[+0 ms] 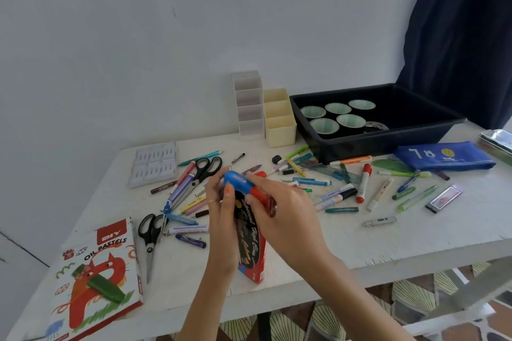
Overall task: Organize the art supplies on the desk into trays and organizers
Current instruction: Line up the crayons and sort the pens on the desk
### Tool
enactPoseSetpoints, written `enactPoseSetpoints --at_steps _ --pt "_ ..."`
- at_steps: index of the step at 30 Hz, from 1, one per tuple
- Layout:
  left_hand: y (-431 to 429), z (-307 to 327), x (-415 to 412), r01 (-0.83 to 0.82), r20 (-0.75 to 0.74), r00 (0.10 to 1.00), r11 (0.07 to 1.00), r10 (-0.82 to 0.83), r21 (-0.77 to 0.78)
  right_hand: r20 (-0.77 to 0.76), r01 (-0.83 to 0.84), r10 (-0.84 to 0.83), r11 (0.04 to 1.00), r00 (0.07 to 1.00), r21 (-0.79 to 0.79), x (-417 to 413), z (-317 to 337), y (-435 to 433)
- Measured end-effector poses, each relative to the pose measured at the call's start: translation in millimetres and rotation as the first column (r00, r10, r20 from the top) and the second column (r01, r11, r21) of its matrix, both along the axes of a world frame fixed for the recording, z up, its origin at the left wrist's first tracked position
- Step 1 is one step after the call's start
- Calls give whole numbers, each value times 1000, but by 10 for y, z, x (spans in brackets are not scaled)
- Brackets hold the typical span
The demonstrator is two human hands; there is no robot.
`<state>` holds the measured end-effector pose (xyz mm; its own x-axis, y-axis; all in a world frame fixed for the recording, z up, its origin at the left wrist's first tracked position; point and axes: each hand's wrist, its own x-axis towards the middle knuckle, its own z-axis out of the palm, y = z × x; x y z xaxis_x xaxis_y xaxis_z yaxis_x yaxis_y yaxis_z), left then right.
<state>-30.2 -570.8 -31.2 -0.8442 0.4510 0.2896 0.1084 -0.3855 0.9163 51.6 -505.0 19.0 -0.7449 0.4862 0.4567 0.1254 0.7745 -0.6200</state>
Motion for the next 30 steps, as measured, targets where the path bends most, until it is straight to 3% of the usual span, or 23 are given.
enactPoseSetpoints --at_steps 2,4,6,9,13,20,22,26,30 --pt "-20 -242 17 -96 -9 995 989 96 -115 -24 5 -11 969 1000 -246 -11 -26 105" --pt "-63 -462 46 -267 -74 964 931 257 -250 -84 24 -78 856 993 -516 23 -59 270" --pt "-89 -583 91 -373 -67 926 881 370 -291 -141 43 -178 754 974 -655 78 -110 456" --pt "-70 -588 137 -345 111 918 903 382 -255 -199 44 -340 590 919 -806 151 -184 692" --pt "122 -427 154 -149 305 937 985 170 -92 -236 -80 -379 384 895 -920 254 -294 941" --pt "802 -196 164 -61 369 928 998 46 31 -338 -296 -250 190 907 -936 663 -484 1399" --pt "1037 -144 205 -18 378 926 999 -2 48 -356 -313 -219 209 908 -926 815 -522 1583" --pt "1670 -51 424 -9 373 927 996 -23 84 -235 -145 -147 454 961 -879 1198 -543 2038" --pt "2424 51 756 67 393 915 994 -96 87 -152 34 -208 688 966 -724 1606 -526 2582"
